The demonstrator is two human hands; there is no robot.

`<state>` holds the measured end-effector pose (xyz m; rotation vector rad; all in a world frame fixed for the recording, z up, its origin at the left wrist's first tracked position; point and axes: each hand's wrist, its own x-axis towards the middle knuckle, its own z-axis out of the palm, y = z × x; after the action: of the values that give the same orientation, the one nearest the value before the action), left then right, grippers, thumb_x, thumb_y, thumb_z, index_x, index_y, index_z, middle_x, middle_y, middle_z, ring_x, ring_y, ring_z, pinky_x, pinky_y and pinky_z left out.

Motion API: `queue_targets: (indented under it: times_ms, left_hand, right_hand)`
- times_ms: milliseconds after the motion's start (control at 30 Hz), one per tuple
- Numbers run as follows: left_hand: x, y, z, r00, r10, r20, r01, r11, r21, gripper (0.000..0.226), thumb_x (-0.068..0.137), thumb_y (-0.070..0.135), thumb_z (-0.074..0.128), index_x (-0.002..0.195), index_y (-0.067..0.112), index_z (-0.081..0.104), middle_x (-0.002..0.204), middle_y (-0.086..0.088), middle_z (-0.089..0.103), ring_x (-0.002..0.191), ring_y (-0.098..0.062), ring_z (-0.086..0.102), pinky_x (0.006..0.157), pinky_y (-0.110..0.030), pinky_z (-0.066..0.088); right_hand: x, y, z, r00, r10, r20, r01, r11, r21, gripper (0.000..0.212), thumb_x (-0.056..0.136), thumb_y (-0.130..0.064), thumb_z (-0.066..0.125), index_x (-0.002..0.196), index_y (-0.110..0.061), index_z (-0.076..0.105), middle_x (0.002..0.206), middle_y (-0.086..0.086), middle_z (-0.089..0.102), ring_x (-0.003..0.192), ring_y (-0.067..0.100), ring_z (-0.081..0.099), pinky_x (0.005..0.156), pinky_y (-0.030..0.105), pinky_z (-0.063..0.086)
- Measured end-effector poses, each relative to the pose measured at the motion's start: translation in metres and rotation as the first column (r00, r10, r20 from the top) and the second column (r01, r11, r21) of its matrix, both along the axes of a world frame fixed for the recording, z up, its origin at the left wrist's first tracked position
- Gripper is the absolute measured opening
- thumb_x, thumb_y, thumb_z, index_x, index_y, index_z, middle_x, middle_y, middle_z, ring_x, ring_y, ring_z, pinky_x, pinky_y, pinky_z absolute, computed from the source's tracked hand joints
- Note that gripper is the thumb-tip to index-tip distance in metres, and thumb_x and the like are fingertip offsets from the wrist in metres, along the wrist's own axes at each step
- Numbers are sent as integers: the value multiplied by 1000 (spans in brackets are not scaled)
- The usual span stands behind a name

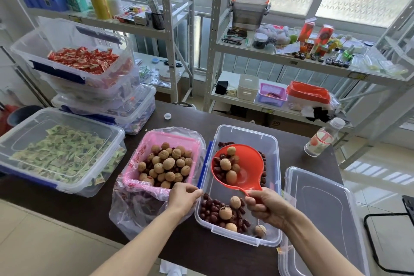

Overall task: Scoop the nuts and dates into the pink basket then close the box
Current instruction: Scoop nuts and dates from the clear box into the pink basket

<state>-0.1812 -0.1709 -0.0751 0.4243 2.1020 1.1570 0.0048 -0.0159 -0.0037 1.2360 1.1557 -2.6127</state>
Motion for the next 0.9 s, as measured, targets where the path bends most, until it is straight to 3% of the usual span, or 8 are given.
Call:
queue_targets:
  times_ms: [133, 233, 333, 433, 533, 767, 900]
  left_hand:
    - [-12, -12, -1, 991, 125, 52, -127, 991, 42, 13, 86, 18, 73, 74, 23, 73, 69, -4, 72, 63, -15, 65, 67, -35, 60]
    - [-28, -28, -4, 972, 227, 56, -230, 970, 76, 11, 86, 20, 73, 76, 18, 75, 73, -6, 73, 70, -20, 66, 68, -41, 60]
    - [-42, -48, -11, 941, 338, 34, -339, 939, 52, 7, 88, 19, 70, 87, 12, 73, 82, -9, 72, 78, -24, 68, 67, -32, 55]
    - [-57, -70, -24, 901, 430, 56, -432, 901, 28, 7, 90, 14, 68, 85, 11, 72, 81, -16, 71, 68, -24, 65, 60, -33, 55]
    - [-70, -85, -33, 875, 480, 61, -479, 877, -23, 9, 90, 17, 68, 86, 9, 69, 75, -14, 70, 63, -22, 65, 55, -31, 54]
    - [-88, -82, -42, 852, 512, 110, -508, 859, -66, 27, 89, 26, 69, 68, 9, 69, 60, -7, 66, 56, -20, 63, 67, -41, 62]
    - [-90, -74, -37, 851, 516, 98, -505, 855, -114, 31, 88, 29, 69, 66, 8, 64, 60, -8, 64, 54, -21, 62, 55, -34, 61]
  right_hand:
    - [-20, 4, 12, 1000, 21, -10, -21, 998, 52, 31, 98, 0, 36, 68, -6, 44, 46, 1, 42, 29, 2, 25, 29, 11, 15]
    - [-39, 4, 18, 999, 47, -23, -45, 996, 79, 28, 98, 0, 36, 71, -7, 42, 49, 3, 44, 29, 2, 26, 32, 11, 14]
    - [-62, 2, 17, 997, 74, -16, -72, 992, 100, 26, 97, 1, 37, 74, -8, 43, 54, 5, 45, 31, 3, 27, 33, 11, 14]
    - [-85, -5, 16, 992, 124, 4, -123, 984, 132, 25, 97, 1, 37, 75, -9, 44, 54, 5, 45, 31, 3, 27, 34, 12, 14]
    - [-109, -13, 13, 984, 174, 43, -179, 967, 181, 24, 96, 2, 37, 76, -8, 45, 55, 5, 45, 32, 4, 28, 36, 14, 14]
    - [-154, -29, 3, 958, 219, 186, -276, 885, 375, 30, 91, 6, 37, 66, -9, 45, 52, 6, 47, 32, 7, 29, 33, 12, 18]
    - [-171, -35, 4, 921, 263, 288, -381, 767, 516, 28, 88, 5, 35, 67, -11, 42, 53, 6, 45, 34, 9, 26, 38, 15, 16]
